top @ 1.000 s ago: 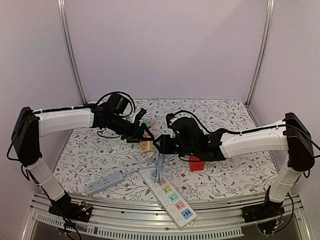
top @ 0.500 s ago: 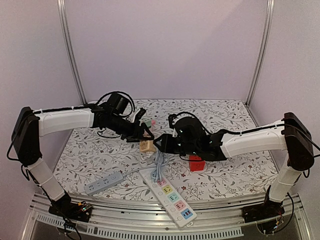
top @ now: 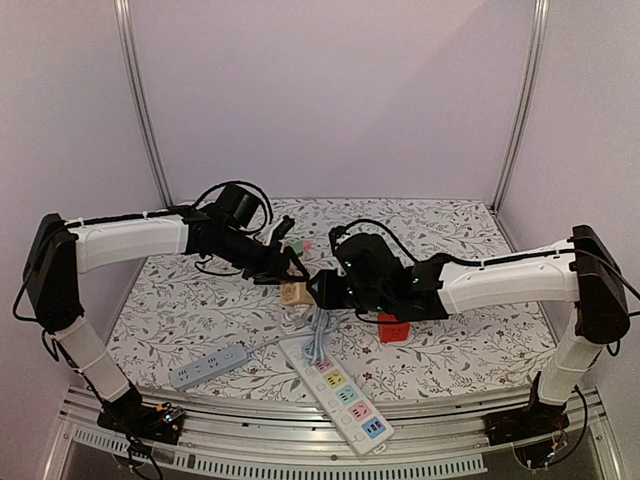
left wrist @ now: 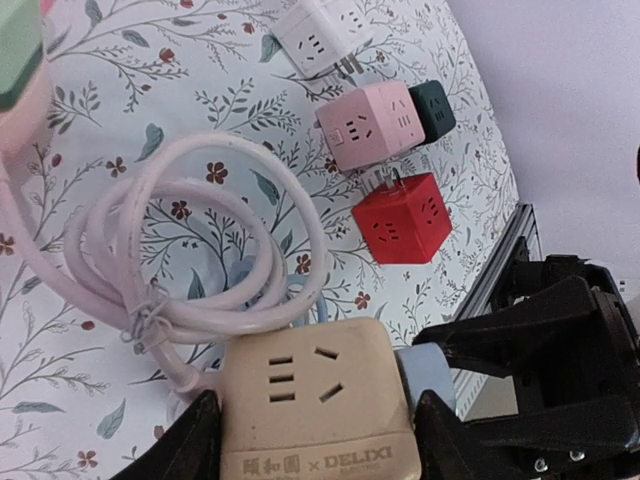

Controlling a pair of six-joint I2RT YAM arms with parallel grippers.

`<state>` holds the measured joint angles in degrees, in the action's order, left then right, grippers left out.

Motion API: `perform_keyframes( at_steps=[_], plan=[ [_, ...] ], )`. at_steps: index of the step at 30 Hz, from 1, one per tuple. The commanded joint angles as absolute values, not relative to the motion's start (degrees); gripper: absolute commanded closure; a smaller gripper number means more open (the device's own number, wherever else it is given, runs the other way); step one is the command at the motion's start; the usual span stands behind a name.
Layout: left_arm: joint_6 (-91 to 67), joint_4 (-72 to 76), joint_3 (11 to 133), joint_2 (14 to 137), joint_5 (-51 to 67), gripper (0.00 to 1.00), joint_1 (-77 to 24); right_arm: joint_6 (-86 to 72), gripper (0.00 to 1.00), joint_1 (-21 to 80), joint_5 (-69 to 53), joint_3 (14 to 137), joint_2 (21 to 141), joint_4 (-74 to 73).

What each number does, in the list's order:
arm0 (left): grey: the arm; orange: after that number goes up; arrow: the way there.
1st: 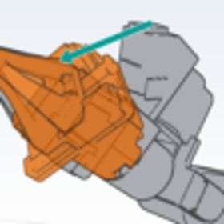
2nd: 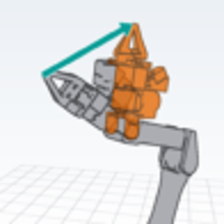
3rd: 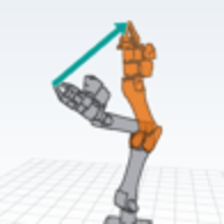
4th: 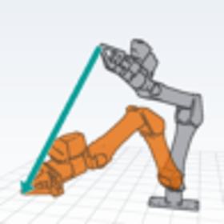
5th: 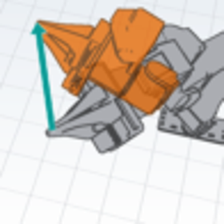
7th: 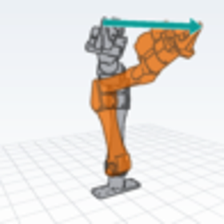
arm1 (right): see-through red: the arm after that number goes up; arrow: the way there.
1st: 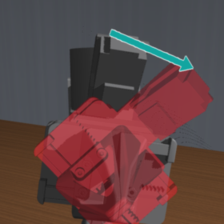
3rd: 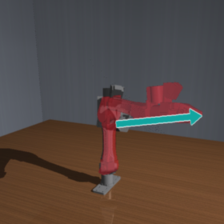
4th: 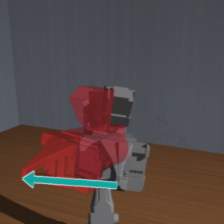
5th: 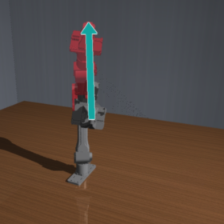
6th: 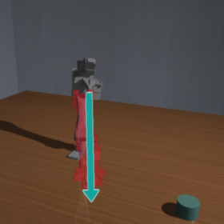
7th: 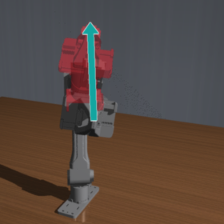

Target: Pull the plug off the socket

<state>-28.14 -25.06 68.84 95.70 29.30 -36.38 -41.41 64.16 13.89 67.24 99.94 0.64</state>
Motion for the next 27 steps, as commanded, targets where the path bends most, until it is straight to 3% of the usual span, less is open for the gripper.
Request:
perform_keyframes(
  at_steps=[1, 11, 19, 27],
  plan=[
    [-26.63, -29.58, 68.97, 97.89, 22.12, 0.65, -36.12, -36.09, 1.0, 67.9, 20.34, 73.95, 98.97, -2.43],
    [-26.13, -29.75, 69.09, 97.77, 21.61, 0.66, -36.12, -36.67, 1.0, 68.0, 23.79, 74.91, 99.52, -6.07],
    [-25.62, -26.79, 68.22, 96.44, 25.31, 0.66, -36.29, -41.62, 1.0, 62.77, 11.16, 66.2, 97.22, 6.7],
    [-26.01, -26.1, 67.85, 96.43, 25.73, 0.66, -36.3, -42.56, 1.0, 62.04, 8.95, 64.34, 96.5, 10.1]
  ],
)
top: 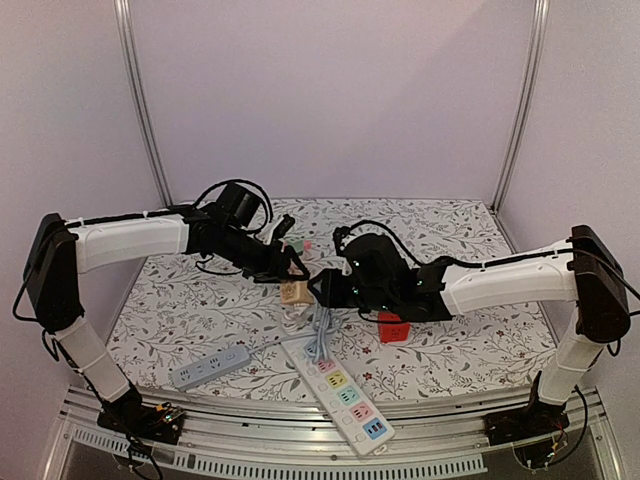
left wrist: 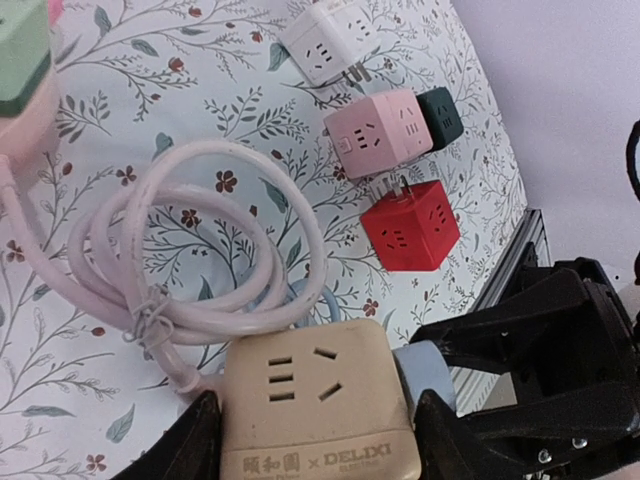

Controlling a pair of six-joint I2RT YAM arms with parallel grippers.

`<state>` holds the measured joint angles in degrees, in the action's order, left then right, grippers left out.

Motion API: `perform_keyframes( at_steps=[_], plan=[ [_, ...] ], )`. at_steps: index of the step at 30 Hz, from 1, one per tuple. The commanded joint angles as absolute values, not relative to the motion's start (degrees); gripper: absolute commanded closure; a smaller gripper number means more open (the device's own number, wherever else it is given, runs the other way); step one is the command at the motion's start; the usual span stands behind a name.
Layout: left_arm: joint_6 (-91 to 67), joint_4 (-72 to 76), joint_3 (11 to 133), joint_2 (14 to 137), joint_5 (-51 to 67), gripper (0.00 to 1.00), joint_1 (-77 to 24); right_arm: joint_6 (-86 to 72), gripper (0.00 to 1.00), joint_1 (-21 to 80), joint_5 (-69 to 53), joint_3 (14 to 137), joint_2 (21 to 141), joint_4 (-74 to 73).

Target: Pull the plug off the socket

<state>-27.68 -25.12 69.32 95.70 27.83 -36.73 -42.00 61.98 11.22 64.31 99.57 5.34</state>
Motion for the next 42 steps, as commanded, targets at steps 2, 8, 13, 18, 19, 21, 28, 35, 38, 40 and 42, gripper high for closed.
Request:
perform_keyframes(
  at_steps=[2, 8, 13, 18, 19, 21, 28, 35, 38, 40, 42],
  plan=[
    [-26.13, -26.05, 67.82, 96.79, 25.33, 0.66, -36.3, -41.17, 1.0, 63.11, 10.59, 64.89, 96.27, 9.38],
    [-24.88, -27.0, 68.14, 97.37, 21.83, 0.66, -36.3, -33.99, 0.99, 68.43, 20.45, 69.35, 96.42, 3.24],
    [-24.63, -27.39, 68.72, 97.9, 21.16, 0.67, -36.21, -32.67, 0.95, 69.01, 21.88, 72.2, 98.46, 0.09],
    [-24.34, -26.89, 68.63, 97.4, 22.36, 0.67, -36.28, -32.34, 0.72, 68.61, 22.49, 71.77, 98.01, -1.27],
    [-24.34, -26.09, 68.27, 96.87, 23.55, 0.67, -36.3, -32.3, 0.63, 68.33, 22.08, 71.72, 97.8, -1.29],
    [-24.59, -24.3, 67.35, 95.66, 24.41, 0.67, -36.3, -32.49, 0.46, 67.81, 21.82, 71.36, 97.08, -1.32],
    [-24.74, -23.79, 67.06, 93.69, 25.12, 0.67, -36.15, -31.53, 0.08, 66.7, 23.71, 67.41, 92.0, -1.42],
    [-25.37, -24.34, 67.23, 92.89, 24.94, 0.67, -36.16, -37.49, 0.01, 62.18, 17.27, 63.24, 88.69, -1.34],
    [-25.16, -24.58, 67.37, 92.96, 25.13, 0.67, -36.2, -37.09, 0.01, 61.71, 13.99, 63.45, 88.6, -1.57],
    [-25.07, -24.48, 67.46, 92.83, 25.07, 0.67, -36.19, -38.24, 0.01, 60.6, 9.65, 64.16, 89.58, -1.42],
    [-25.12, -24.08, 67.58, 93.0, 25.94, 0.67, -36.14, -38.59, 0.01, 60.05, 6.67, 65.63, 90.77, -1.72]
  ],
)
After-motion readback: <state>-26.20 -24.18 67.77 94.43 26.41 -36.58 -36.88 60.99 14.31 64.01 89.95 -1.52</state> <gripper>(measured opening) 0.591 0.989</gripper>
